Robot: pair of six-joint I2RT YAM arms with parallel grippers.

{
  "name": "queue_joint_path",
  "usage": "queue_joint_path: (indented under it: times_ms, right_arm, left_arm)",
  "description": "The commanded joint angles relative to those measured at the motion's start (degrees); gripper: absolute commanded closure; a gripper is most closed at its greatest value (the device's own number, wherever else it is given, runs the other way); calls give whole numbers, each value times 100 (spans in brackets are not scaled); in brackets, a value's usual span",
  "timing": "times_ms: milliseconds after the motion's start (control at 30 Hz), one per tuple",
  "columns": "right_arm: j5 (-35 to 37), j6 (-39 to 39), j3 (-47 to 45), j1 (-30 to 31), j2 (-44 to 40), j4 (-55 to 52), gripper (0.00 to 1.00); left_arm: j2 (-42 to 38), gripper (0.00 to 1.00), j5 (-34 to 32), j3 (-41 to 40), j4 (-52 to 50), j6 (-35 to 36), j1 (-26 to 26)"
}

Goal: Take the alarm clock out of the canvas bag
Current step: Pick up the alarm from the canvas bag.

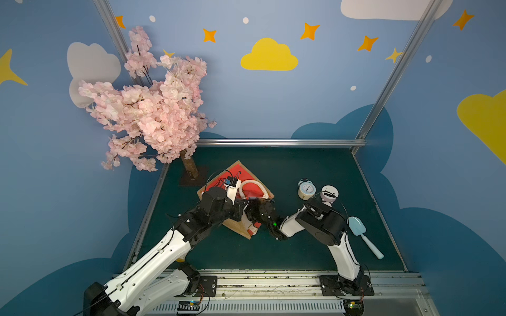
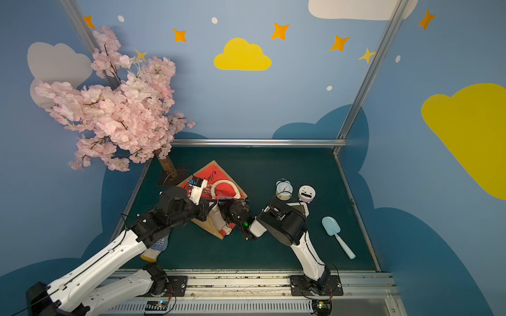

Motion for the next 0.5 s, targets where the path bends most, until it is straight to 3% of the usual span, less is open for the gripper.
queue_joint_path:
  times_ms: [0, 133, 267, 467]
  right_arm:
    - [108, 145, -47, -44, 174, -254, 50]
    - [51, 225, 9, -78, 440, 280, 49]
    - [-119, 180, 85, -116, 212, -554, 50]
    - [-291, 124, 206, -227, 318, -620, 50]
  left_arm:
    - [-175, 96, 577, 67, 678, -73, -62]
    - [-192, 96, 631, 83, 732, -78, -62]
    - [-154, 96, 752, 98, 741, -73, -62]
    - [-54, 96, 992, 75, 863, -73, -62]
